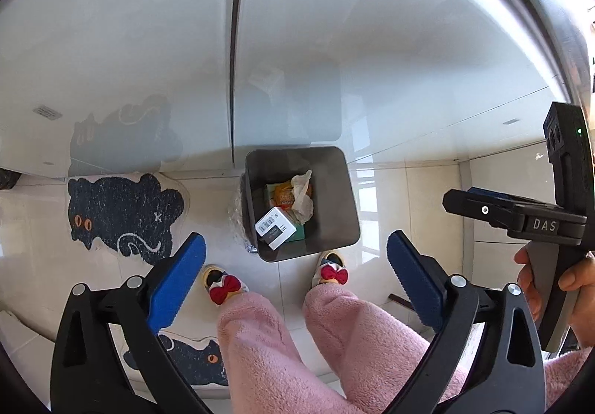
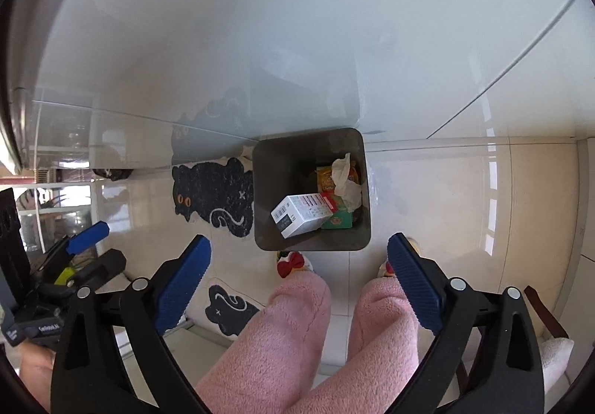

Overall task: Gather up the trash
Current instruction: 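Raise both tools back over the counter toward the remaining trash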

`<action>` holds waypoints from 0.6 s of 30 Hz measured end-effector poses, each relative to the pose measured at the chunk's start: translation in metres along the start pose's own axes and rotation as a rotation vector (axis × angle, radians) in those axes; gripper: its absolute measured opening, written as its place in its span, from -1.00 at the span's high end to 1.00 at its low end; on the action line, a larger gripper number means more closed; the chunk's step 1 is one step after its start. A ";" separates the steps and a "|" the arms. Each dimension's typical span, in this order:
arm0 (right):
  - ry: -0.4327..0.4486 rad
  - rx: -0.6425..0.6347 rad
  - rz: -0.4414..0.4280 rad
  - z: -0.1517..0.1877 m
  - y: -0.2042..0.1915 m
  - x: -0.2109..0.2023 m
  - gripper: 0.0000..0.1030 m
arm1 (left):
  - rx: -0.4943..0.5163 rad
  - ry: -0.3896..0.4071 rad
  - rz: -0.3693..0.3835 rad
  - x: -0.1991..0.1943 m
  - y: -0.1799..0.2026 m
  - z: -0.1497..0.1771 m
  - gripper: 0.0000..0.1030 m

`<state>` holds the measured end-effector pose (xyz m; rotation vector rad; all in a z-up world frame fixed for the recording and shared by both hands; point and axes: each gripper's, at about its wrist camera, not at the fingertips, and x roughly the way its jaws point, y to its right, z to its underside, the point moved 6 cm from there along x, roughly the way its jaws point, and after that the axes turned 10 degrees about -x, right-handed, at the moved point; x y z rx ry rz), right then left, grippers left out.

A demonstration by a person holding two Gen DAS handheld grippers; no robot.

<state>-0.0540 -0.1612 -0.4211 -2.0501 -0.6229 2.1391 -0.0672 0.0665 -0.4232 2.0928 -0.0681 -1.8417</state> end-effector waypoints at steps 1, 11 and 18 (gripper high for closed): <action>0.015 -0.008 0.002 0.003 0.000 -0.016 -0.93 | 0.006 0.019 0.007 -0.013 0.006 -0.001 -0.84; 0.312 -0.069 0.064 -0.004 0.005 -0.185 -0.93 | 0.137 0.236 0.113 -0.141 0.087 -0.029 -0.84; 0.512 -0.069 0.097 -0.056 0.027 -0.269 -0.93 | 0.237 0.342 0.151 -0.179 0.148 -0.067 -0.84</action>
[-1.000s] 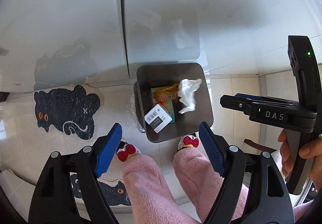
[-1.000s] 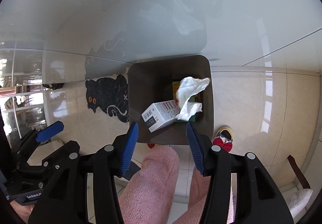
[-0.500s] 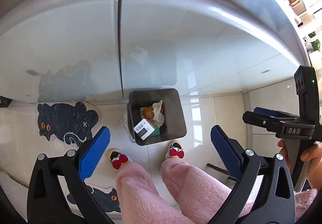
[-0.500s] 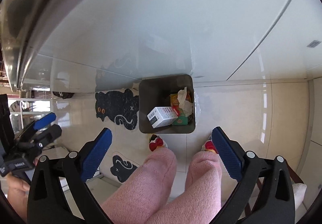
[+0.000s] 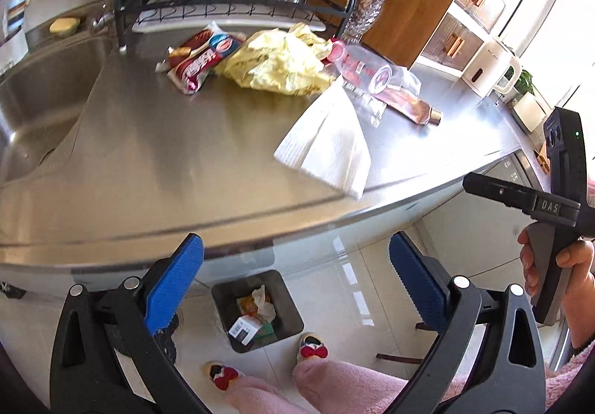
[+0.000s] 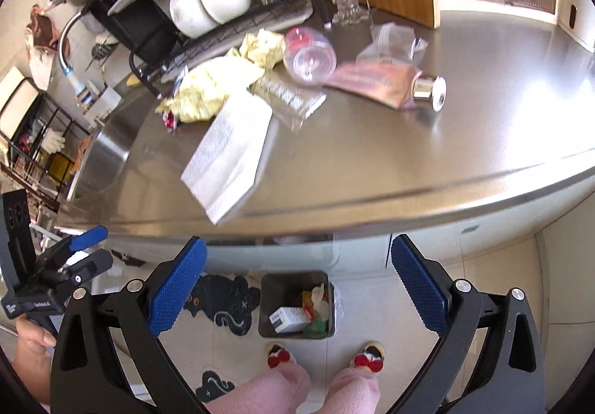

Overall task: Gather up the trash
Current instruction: 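Raise both tools back over the counter toward the remaining trash, then grasp the paper towel with the left tool while the right tool grasps the pink tube's cap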

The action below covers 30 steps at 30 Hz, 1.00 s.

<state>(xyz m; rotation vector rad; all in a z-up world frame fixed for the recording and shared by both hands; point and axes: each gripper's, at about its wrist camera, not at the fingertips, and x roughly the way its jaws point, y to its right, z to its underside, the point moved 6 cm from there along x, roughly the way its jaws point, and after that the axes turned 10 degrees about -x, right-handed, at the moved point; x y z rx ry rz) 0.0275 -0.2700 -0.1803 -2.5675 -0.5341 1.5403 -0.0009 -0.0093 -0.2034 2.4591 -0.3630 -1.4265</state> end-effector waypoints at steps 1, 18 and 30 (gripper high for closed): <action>0.012 -0.003 0.013 -0.009 0.004 -0.002 -0.93 | 0.010 0.008 0.002 0.002 0.005 -0.008 -0.84; -0.055 -0.171 0.112 -0.095 0.082 0.040 -0.81 | 0.084 -0.056 0.016 0.096 0.035 -0.073 -0.84; -0.162 -0.206 0.086 -0.104 0.101 0.089 -0.59 | 0.079 -0.111 -0.006 0.130 0.039 -0.070 -0.81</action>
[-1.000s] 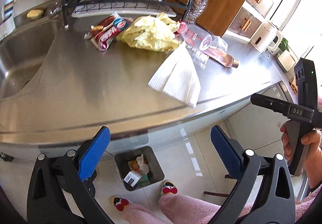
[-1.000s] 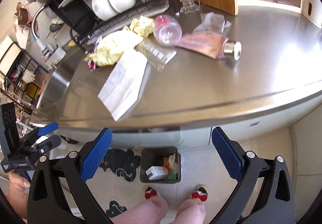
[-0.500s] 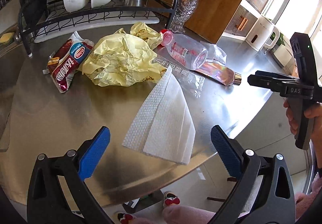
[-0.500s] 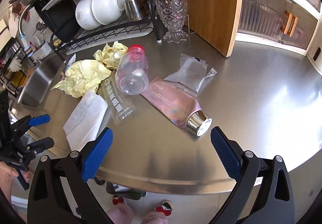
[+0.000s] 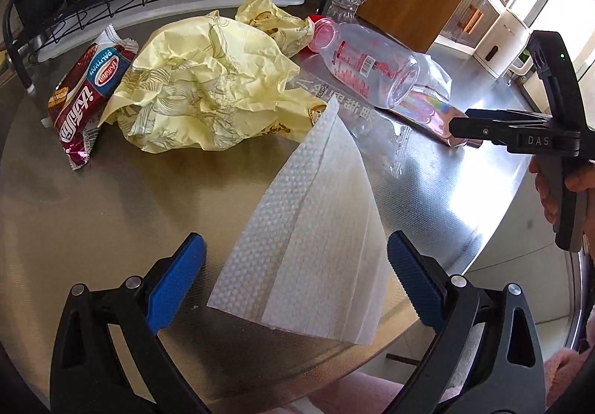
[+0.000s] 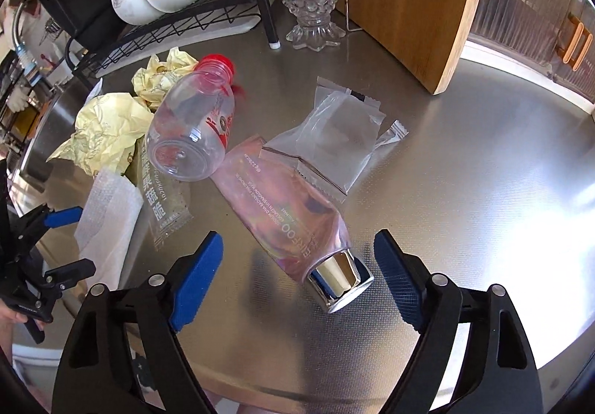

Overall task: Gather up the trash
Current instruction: 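Grasp the paper towel with the left tool while the right tool grasps the pink tube's cap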

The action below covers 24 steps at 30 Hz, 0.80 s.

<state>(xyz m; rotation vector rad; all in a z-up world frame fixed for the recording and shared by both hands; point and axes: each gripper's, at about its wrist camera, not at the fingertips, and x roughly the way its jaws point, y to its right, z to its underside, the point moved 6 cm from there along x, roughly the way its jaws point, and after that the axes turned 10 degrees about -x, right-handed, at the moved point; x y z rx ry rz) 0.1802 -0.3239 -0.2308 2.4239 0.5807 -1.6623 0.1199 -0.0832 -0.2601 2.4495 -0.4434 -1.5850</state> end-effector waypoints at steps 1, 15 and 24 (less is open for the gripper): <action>-0.009 0.003 -0.005 0.000 0.001 0.003 -0.56 | 0.006 0.001 -0.004 0.000 0.001 0.000 -0.81; -0.068 -0.020 -0.074 0.000 -0.011 0.011 0.27 | 0.014 -0.013 0.005 -0.007 0.001 0.002 0.25; -0.087 -0.031 -0.115 -0.002 -0.030 0.016 0.24 | 0.007 -0.042 -0.004 -0.005 -0.001 0.002 0.98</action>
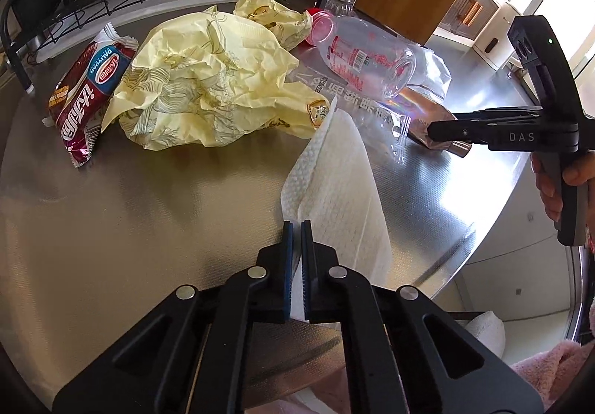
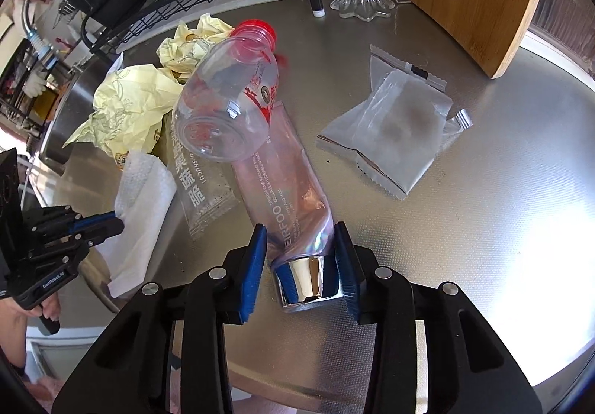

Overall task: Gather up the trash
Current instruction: 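Grasp the paper towel with the left tool while the right tool grasps the pink tube's cap, then lift the paper towel and pink tube off the counter with both tools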

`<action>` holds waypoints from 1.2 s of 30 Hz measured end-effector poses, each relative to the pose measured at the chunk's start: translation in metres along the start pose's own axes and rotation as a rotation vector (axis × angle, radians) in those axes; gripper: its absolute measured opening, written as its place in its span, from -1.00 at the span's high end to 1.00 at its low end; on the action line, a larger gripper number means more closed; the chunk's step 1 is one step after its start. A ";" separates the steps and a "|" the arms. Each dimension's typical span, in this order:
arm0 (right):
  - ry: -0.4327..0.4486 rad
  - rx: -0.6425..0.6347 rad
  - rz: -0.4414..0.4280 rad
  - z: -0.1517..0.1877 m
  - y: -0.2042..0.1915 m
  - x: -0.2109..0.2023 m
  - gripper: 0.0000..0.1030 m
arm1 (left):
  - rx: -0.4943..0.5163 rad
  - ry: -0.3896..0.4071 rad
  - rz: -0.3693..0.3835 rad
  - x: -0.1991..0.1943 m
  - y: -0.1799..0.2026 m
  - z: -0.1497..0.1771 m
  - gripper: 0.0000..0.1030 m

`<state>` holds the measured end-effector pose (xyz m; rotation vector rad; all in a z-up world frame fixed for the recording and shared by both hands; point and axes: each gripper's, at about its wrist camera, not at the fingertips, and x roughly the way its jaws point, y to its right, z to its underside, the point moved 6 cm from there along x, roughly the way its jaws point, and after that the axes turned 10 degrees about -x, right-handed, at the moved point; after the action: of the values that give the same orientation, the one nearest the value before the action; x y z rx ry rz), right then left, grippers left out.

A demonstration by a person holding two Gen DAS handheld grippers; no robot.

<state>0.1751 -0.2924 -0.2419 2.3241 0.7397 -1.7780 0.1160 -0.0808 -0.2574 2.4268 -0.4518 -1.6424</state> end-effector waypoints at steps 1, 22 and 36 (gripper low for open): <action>-0.002 -0.004 0.001 -0.002 -0.002 0.001 0.32 | 0.005 0.001 -0.005 0.000 0.001 0.001 0.99; 0.086 0.023 0.118 0.031 -0.014 -0.050 0.50 | 0.051 0.101 0.039 -0.059 0.027 0.006 1.00; 0.165 0.062 0.155 0.044 -0.021 -0.076 0.62 | 0.045 0.174 0.037 -0.100 0.028 0.016 1.00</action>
<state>0.1129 -0.3140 -0.1802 2.5157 0.5151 -1.5827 0.0628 -0.0727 -0.1676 2.5500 -0.5076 -1.4066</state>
